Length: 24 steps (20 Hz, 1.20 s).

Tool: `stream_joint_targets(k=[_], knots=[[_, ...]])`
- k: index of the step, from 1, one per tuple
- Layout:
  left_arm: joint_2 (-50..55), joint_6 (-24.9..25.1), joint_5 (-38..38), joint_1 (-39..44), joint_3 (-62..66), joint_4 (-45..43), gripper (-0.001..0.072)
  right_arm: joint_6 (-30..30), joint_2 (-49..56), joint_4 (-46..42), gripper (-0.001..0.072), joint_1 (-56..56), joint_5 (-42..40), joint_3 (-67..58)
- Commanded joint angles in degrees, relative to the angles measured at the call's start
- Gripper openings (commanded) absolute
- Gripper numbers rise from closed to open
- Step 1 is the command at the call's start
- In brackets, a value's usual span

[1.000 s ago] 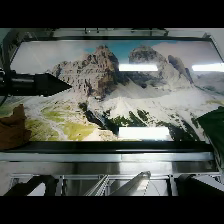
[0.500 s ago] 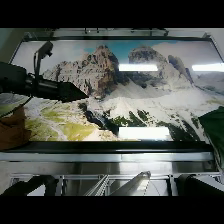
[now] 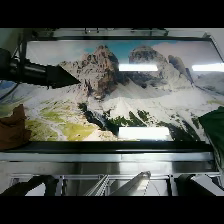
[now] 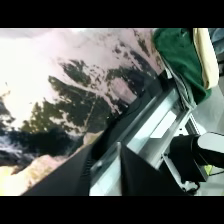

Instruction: Fold the shirts.

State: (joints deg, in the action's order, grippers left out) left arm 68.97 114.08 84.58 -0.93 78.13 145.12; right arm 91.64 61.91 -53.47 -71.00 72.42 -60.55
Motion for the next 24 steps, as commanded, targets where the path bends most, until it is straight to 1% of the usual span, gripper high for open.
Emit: stream_joint_targets(k=[1,2,4,5,7,8,11,13,15,16,20,24], knots=[[-0.13,0.04,1.51,-4.9,2.47,0.02,0.0001,-8.46,-1.01,19.93,0.0088,14.84,-3.28,0.02],[-0.13,0.04,1.64,-6.43,2.49,0.0,0.001,-11.98,-1.01,24.76,0.0027,20.79,-3.56,0.0],[-0.13,0.09,3.17,-8.81,2.43,-0.11,0.0017,-18.51,-1.01,30.05,0.0026,33.2,-5.07,0.02],[-0.24,0.22,3.98,-9.7,2.01,-0.09,0.0016,-21.7,-1.09,30.82,0.0025,39.58,-5.7,0.02],[-2.47,3.19,3.76,-11.04,-2.27,-0.13,0.0016,-27.23,-1.66,30.56,0.0025,53.13,-6.08,0.11],[-4.5,4.04,3.15,-11.39,-6.03,-0.11,0.0016,-28.24,-2.01,30.25,0.0025,59.89,-6.23,0.48],[-11.91,6.34,1.22,-11.41,-19.76,-0.13,0.0016,-28.0,-3.48,27.76,0.0024,76.52,-7.61,4.28],[-17.2,6.54,-0.2,-11.41,-29.57,-0.11,0.0017,-24.83,-5.2,22.99,0.0025,85.4,-11.69,9.64],[-21.44,8.13,-1.07,-11.41,-36.52,-0.11,0.0018,-22.12,-6.19,21.31,0.0025,90.58,-18.51,14.1],[-23.39,8.55,-1.11,-11.41,-38.99,-0.13,0.0018,-21.49,-5.86,21.31,0.0025,91.54,-20.41,14.64],[-28.76,8.48,-1.49,-11.41,-42.88,-0.13,0.0019,-21.53,-4.68,22.86,0.0026,91.6,-21.57,14.62],[-31.87,8.44,-1.73,-11.41,-43.08,-0.09,0.0017,-21.11,-4.7,23.15,0.0026,91.6,-19.65,14.62]])
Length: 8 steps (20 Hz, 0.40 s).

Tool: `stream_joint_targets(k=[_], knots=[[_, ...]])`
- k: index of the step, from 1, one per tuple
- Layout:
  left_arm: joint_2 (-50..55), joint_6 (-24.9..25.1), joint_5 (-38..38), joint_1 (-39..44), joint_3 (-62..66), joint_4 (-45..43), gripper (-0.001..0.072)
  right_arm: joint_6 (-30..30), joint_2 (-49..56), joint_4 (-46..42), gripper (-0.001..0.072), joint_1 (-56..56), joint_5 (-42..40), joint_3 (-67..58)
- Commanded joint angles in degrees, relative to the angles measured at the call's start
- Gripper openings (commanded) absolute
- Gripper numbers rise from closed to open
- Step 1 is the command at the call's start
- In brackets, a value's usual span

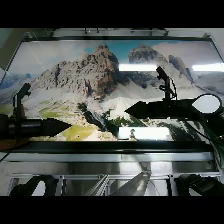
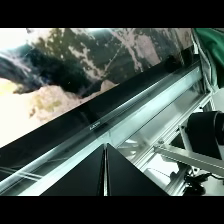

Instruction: Fold the shirts.

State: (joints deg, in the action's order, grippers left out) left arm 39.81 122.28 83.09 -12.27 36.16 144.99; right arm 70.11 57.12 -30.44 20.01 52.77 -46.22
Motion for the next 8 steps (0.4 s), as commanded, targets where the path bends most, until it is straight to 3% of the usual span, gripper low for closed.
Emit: stream_joint_targets(k=[1,8], knots=[[-3.56,0.24,-0.68,-0.07,-1.11,0.04,0.0017,0.42,0.09,0.11,0.0026,0.59,-0.02,0.28],[-6.08,0.17,-1.9,-0.07,-1.11,0.04,0.0016,0.42,0.09,0.11,0.0026,0.59,-0.02,0.28]])
